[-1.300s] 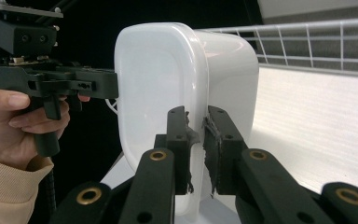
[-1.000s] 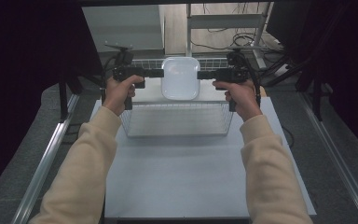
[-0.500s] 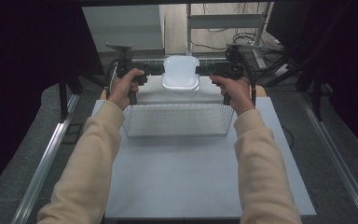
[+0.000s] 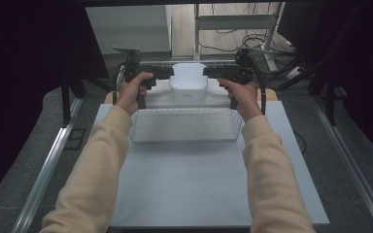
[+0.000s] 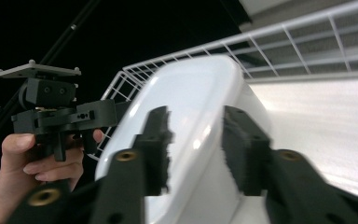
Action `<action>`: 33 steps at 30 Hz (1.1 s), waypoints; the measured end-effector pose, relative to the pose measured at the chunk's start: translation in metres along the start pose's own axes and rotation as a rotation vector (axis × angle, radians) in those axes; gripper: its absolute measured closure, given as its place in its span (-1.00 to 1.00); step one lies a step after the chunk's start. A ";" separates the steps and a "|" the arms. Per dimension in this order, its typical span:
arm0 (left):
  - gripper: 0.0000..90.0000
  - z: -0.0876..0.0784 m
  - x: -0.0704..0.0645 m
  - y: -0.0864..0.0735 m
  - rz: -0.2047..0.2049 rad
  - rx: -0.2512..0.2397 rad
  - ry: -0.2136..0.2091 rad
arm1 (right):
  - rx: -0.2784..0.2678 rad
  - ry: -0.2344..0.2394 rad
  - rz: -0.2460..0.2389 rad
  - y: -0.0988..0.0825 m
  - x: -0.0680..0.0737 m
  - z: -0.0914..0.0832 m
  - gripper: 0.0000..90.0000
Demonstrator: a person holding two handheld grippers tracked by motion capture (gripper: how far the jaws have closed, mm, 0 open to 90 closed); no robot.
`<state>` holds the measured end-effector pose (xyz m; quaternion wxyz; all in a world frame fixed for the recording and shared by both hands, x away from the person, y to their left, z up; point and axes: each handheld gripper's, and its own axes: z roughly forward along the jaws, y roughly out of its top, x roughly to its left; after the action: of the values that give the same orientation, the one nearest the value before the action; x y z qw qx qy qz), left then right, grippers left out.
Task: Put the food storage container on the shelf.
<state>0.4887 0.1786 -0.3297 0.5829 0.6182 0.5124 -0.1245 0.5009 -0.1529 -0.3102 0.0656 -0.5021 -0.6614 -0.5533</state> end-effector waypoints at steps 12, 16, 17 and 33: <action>-0.09 -0.034 -0.044 -0.024 0.267 -0.012 0.139 | -0.033 -0.045 -0.246 -0.021 0.025 -0.047 -0.15; -0.14 -0.052 -0.056 -0.045 0.342 -0.012 0.183 | -0.022 -0.031 -0.297 -0.040 0.029 -0.064 -0.19; -0.15 -0.056 -0.059 -0.052 0.364 -0.015 0.197 | -0.019 -0.031 -0.314 -0.046 0.031 -0.068 -0.20; -0.19 -0.094 -0.033 -0.179 0.474 0.041 0.260 | -0.045 -0.036 -0.446 -0.157 0.013 -0.125 -0.25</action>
<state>0.2927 0.2055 -0.3835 0.5123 0.7434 0.4213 0.0858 0.3202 -0.2266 -0.3587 -0.0813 -0.3546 -0.7446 -0.5596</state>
